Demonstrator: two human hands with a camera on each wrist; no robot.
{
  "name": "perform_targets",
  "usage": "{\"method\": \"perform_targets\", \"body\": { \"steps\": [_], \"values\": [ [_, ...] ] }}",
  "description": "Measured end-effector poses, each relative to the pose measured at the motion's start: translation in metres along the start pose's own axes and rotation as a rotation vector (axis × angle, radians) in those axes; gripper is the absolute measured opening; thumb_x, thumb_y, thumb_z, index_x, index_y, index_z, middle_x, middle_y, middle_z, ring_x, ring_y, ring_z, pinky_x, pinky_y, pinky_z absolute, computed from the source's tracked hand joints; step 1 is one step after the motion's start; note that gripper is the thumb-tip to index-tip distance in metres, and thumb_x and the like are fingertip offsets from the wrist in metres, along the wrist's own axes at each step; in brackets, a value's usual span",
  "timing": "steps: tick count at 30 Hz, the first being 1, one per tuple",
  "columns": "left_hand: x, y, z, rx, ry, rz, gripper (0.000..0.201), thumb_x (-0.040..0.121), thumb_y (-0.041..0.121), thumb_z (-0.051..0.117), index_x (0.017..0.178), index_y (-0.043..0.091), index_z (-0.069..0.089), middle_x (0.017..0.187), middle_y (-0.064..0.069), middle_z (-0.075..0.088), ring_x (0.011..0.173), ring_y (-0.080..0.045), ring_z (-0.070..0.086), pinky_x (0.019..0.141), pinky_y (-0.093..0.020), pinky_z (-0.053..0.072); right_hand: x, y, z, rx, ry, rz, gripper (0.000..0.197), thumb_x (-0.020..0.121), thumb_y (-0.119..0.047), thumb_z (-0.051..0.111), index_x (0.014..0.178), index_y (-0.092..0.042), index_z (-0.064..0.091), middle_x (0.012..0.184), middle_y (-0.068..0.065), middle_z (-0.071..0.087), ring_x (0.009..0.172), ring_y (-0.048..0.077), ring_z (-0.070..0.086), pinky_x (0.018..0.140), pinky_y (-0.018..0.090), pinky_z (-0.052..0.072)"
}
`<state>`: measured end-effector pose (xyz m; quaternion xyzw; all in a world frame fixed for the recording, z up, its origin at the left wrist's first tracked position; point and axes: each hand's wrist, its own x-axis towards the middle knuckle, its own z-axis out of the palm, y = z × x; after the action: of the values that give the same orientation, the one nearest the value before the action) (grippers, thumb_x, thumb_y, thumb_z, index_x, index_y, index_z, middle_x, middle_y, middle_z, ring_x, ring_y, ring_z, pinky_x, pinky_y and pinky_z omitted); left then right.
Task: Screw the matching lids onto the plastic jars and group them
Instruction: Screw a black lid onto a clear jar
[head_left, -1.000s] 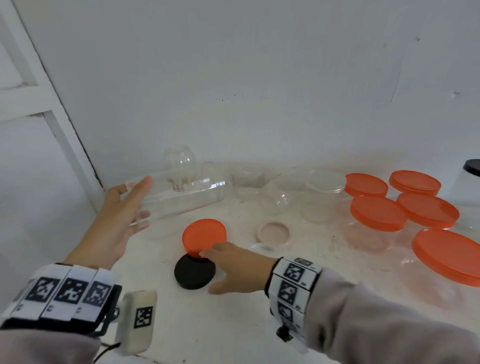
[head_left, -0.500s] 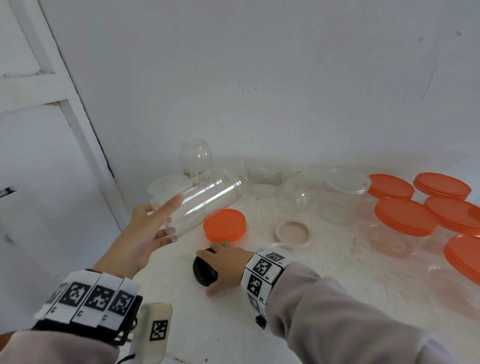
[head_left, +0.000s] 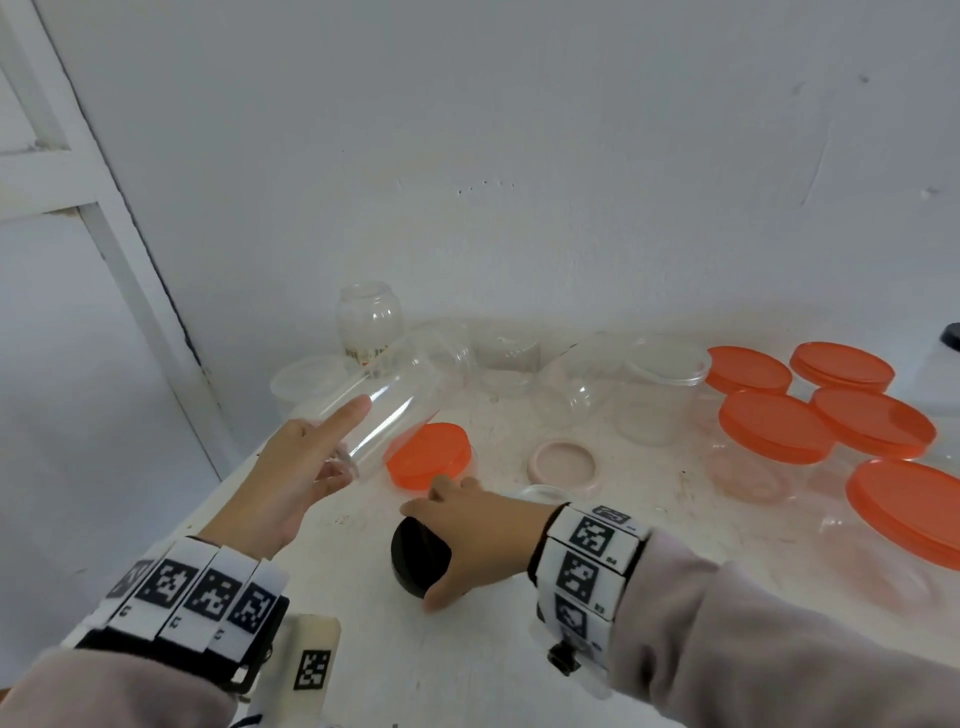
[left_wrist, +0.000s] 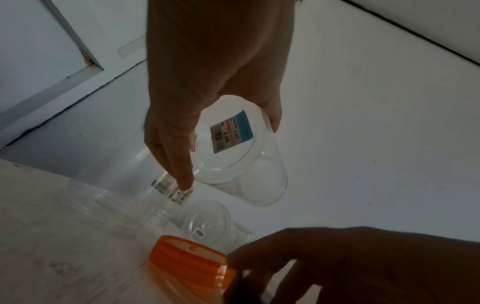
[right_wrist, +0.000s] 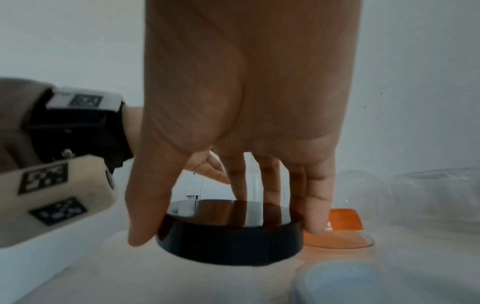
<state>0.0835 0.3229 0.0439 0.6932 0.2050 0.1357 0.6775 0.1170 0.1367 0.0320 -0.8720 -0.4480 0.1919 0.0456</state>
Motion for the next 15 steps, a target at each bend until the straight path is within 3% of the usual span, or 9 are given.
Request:
{"method": "perform_targets", "body": {
  "steps": [4,8,9,12,14,15],
  "values": [
    [0.001,-0.001,0.015,-0.043,-0.017,-0.048,0.077,0.051,0.058,0.074,0.094,-0.004,0.064,0.077,-0.011,0.067,0.073,-0.018,0.064,0.069,-0.027,0.055,-0.030,0.023,-0.011,0.094,0.051,0.022,0.086,0.074,-0.046,0.076,0.143,-0.030,0.027,0.130,-0.001,0.031,0.115,0.021,0.033,0.096,0.041,0.043],
    [-0.008,0.002,0.039,-0.110,-0.123,-0.150,0.054,0.044,0.053,0.080,0.061,0.002,0.072,0.060,-0.010,0.067,0.064,-0.022,0.067,0.069,-0.033,0.056,-0.063,0.055,-0.021,0.167,0.108,0.108,0.082,0.071,-0.045,0.077,0.137,-0.035,0.029,0.120,-0.008,0.031,0.111,0.015,0.036,0.094,0.037,0.047],
    [-0.011,0.002,0.045,-0.138,-0.153,-0.174,0.051,0.046,0.050,0.080,0.064,0.003,0.072,0.062,-0.012,0.067,0.062,-0.023,0.068,0.068,-0.035,0.057,-0.072,0.064,-0.023,0.184,0.122,0.135,0.082,0.071,-0.045,0.077,0.137,-0.036,0.030,0.119,-0.009,0.031,0.112,0.015,0.037,0.094,0.036,0.047],
    [-0.017,0.001,0.065,-0.206,-0.269,-0.253,0.066,0.051,0.043,0.083,0.100,0.003,0.065,0.068,-0.011,0.064,0.065,-0.024,0.066,0.082,-0.042,0.057,-0.097,0.093,-0.032,0.256,0.186,0.219,0.081,0.070,-0.043,0.078,0.136,-0.036,0.032,0.117,-0.012,0.033,0.110,0.013,0.041,0.088,0.028,0.046],
    [-0.022,-0.001,0.081,-0.232,-0.327,-0.301,0.074,0.049,0.037,0.086,0.108,0.003,0.058,0.065,-0.007,0.062,0.063,-0.022,0.064,0.091,-0.046,0.053,-0.114,0.110,-0.039,0.291,0.236,0.267,0.079,0.070,-0.041,0.079,0.135,-0.034,0.034,0.117,-0.012,0.035,0.108,0.013,0.044,0.083,0.024,0.046],
    [-0.026,0.000,0.090,-0.231,-0.344,-0.312,0.076,0.046,0.035,0.087,0.108,0.003,0.057,0.072,-0.007,0.063,0.066,-0.023,0.064,0.090,-0.047,0.053,-0.123,0.119,-0.042,0.305,0.259,0.289,0.078,0.070,-0.041,0.079,0.135,-0.033,0.035,0.118,-0.011,0.036,0.108,0.013,0.046,0.083,0.024,0.046]
  ]
}}
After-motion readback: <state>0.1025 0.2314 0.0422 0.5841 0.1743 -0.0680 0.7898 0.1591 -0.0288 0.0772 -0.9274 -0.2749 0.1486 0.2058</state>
